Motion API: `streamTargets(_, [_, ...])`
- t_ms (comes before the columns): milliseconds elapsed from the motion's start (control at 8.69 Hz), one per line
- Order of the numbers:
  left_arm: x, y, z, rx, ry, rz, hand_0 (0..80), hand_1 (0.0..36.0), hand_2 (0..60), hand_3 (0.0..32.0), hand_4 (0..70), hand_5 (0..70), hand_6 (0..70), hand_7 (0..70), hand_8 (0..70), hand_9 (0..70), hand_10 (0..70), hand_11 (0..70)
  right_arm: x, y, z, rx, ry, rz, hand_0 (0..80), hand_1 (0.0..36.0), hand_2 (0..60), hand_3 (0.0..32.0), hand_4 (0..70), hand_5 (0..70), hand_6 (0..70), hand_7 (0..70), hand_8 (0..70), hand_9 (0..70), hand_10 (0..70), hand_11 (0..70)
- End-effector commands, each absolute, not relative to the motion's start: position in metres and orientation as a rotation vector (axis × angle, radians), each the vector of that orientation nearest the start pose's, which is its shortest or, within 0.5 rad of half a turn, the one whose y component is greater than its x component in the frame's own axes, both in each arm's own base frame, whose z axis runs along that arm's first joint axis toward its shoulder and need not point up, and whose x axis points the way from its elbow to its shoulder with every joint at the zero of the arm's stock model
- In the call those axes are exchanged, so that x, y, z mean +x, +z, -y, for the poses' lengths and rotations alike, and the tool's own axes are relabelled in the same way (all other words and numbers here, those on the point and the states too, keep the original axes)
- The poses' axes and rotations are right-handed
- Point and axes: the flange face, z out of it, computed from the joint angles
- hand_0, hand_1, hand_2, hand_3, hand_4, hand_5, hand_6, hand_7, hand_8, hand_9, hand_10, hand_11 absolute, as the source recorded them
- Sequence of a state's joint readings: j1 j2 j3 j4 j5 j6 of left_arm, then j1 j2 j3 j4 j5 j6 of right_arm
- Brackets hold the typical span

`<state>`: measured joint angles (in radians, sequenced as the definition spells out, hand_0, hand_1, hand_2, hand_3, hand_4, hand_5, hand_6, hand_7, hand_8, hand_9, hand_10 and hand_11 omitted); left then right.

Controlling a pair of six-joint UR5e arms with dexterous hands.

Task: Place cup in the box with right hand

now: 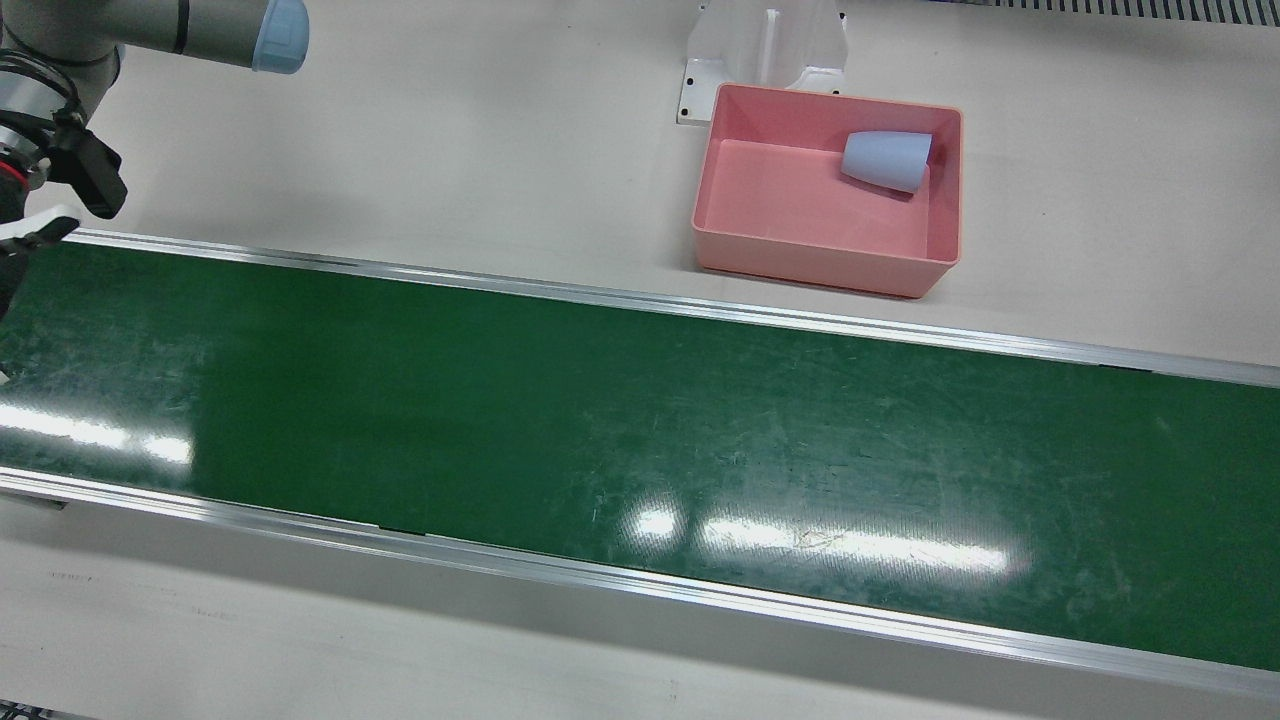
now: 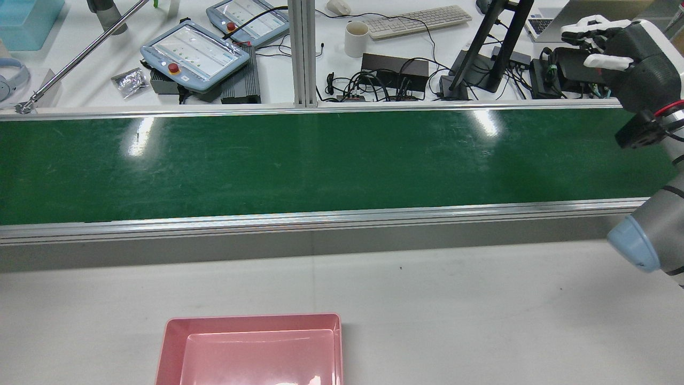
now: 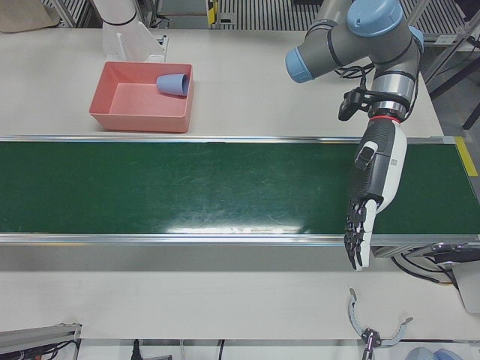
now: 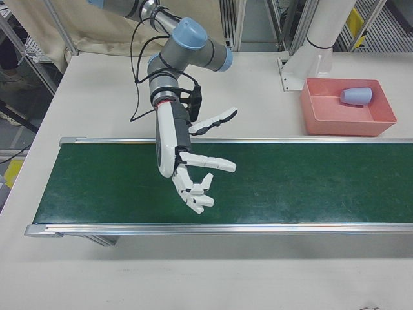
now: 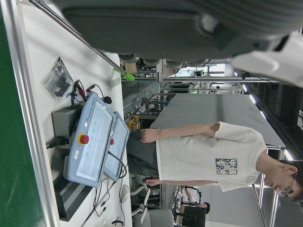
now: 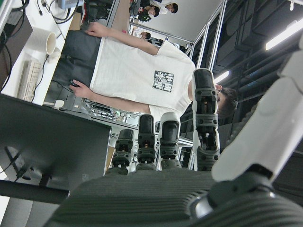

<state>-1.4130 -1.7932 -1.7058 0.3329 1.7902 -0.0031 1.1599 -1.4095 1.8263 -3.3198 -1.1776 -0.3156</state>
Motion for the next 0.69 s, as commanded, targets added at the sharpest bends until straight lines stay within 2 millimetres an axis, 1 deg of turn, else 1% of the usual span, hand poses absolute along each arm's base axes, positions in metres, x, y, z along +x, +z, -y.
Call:
streamTargets(0, [-0.022,0.538,0.571,-0.387,-1.993,-2.039,0.0,0.0,0.0,0.0,0.0,0.0,0.0,0.0,0.0,0.0,0.0,0.0,0.016,0.566,0.583,-0.353,-2.079,-2.476,47.8,6.8,13.9,0.0,70.0,3.7,19.8,70.0,18.0,39.4,17.1,24.9])
streamTargets(115, [-0.023,0.537,0.571,-0.386,-1.992,-2.041,0.0,0.0,0.0,0.0,0.0,0.0,0.0,0.0,0.0,0.0,0.0,0.0,0.063,0.586,0.572,-0.446,-2.103,-2.393,48.2,9.2,20.0,0.0,70.0,4.1,19.5,70.0,17.9,38.8,17.1,24.9])
streamTargets(230, [-0.022,0.538,0.571,-0.387,-1.993,-2.039,0.0,0.0,0.0,0.0,0.0,0.0,0.0,0.0,0.0,0.0,0.0,0.0,0.102,0.6,0.556,-0.497,-2.124,-2.343,47.7,9.3,19.6,0.0,65.6,4.0,18.3,70.0,16.5,36.1,15.7,23.1])
streamTargets(345, [-0.022,0.538,0.572,-0.387,-1.991,-2.04,0.0,0.0,0.0,0.0,0.0,0.0,0.0,0.0,0.0,0.0,0.0,0.0,0.115,0.61,0.545,-0.521,-2.138,-2.312,47.1,8.7,17.4,0.0,59.1,3.7,17.4,70.0,14.9,33.5,14.5,21.4])
streamTargets(460, [-0.023,0.538,0.572,-0.386,-1.99,-2.043,0.0,0.0,0.0,0.0,0.0,0.0,0.0,0.0,0.0,0.0,0.0,0.0,0.115,0.623,0.535,-0.518,-2.17,-2.292,47.3,9.2,17.9,0.0,62.1,3.4,17.3,70.0,14.1,32.5,13.1,19.2])
streamTargets(576, [-0.023,0.538,0.572,-0.386,-1.99,-2.043,0.0,0.0,0.0,0.0,0.0,0.0,0.0,0.0,0.0,0.0,0.0,0.0,0.115,0.63,0.529,-0.511,-2.183,-2.279,47.0,9.2,19.8,0.0,64.8,3.1,17.7,70.0,14.4,32.9,13.0,19.0])
